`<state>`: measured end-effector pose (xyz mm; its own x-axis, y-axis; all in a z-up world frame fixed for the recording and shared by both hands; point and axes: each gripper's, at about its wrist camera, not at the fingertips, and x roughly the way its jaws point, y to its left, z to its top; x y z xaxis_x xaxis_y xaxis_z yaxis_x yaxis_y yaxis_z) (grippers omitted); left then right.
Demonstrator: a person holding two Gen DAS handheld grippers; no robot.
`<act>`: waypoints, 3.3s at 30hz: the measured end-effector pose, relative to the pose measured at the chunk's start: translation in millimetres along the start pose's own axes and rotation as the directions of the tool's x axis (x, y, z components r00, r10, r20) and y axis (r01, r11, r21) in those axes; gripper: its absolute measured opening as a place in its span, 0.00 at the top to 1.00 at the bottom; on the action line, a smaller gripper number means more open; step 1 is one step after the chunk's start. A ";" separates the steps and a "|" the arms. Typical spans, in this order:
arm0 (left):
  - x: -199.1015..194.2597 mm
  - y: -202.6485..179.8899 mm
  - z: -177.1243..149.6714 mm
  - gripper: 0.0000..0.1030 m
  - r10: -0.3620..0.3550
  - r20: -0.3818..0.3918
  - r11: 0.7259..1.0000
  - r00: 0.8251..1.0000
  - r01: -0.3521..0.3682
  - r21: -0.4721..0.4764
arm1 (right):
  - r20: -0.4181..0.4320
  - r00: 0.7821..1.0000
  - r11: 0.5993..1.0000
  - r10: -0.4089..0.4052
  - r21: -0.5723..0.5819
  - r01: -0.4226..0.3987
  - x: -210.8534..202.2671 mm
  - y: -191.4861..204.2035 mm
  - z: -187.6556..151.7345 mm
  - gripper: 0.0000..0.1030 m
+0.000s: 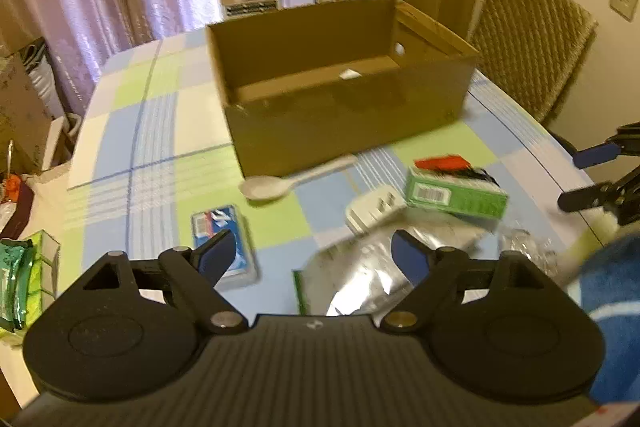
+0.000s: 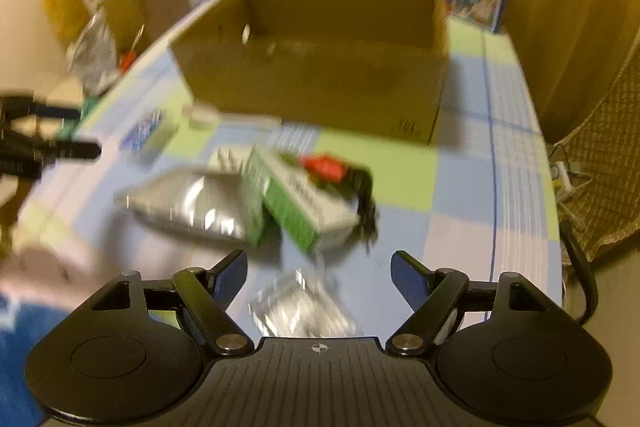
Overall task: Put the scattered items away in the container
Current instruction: 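Move both open tools back toward the remaining items on the table, then grasp the clear plastic cotton-swab pack with the right tool while the left tool grasps the silver foil bag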
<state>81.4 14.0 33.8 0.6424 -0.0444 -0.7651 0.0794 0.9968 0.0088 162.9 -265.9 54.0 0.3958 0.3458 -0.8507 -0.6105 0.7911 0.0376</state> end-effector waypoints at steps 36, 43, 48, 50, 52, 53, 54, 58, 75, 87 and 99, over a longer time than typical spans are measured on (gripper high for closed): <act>55.6 -57.9 -22.5 0.13 -0.070 -0.122 0.936 0.990 0.108 0.334 | -0.247 0.969 0.886 0.001 -0.449 -0.115 68.8 32.5 -23.0 0.25; 64.6 -56.1 -19.7 0.09 -0.097 -0.126 0.913 0.987 0.139 0.383 | -0.278 0.960 0.859 -0.015 -0.496 -0.130 85.9 37.5 -16.6 0.25; 71.8 -55.1 -19.3 0.09 -0.110 -0.125 0.892 0.986 0.153 0.426 | -0.310 0.950 0.854 -0.034 -0.502 -0.133 99.8 41.4 -12.3 0.25; 75.0 -56.0 -19.4 0.09 -0.114 -0.127 0.878 0.985 0.160 0.451 | -0.317 0.948 0.858 -0.035 -0.496 -0.134 103.4 41.2 -10.9 0.25; 79.1 -56.5 -19.8 0.09 -0.123 -0.133 0.866 0.983 0.172 0.469 | -0.320 0.947 0.858 -0.033 -0.495 -0.138 105.1 41.7 -10.4 0.26; 81.9 -56.7 -19.9 0.09 -0.128 -0.138 0.861 0.982 0.179 0.476 | -0.323 0.946 0.858 -0.031 -0.493 -0.140 105.7 41.6 -10.2 0.27; 85.2 -57.2 -19.9 0.09 -0.129 -0.145 0.855 0.981 0.184 0.485 | -0.326 0.945 0.859 -0.029 -0.491 -0.144 106.4 41.1 -10.3 0.28; 99.9 -64.1 -21.8 0.09 -0.102 -0.165 0.805 0.981 0.179 0.565 | -0.335 0.942 0.863 -0.007 -0.479 -0.164 107.0 36.0 -9.2 0.40; 136.0 -68.0 -12.4 0.43 -0.097 -0.345 0.790 0.934 0.283 0.544 | -0.317 0.946 0.919 0.067 -0.350 -0.182 98.5 12.7 0.2 0.51; 124.1 -74.6 -27.2 0.35 -0.091 -0.391 0.794 0.916 0.304 0.527 | -0.320 0.946 0.909 0.051 -0.377 -0.176 97.7 24.9 -4.8 0.45; 140.3 -82.4 -20.3 0.30 -0.114 -0.435 0.774 0.893 0.354 0.524 | -0.314 0.949 0.897 0.033 -0.409 -0.167 99.7 21.6 -12.9 0.39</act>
<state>149.5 -73.1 -87.3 0.2332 -0.1242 -0.9645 0.6886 0.7214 0.0736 180.3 -220.8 -36.8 0.1398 0.1957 -0.9707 -0.8943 0.4459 -0.0389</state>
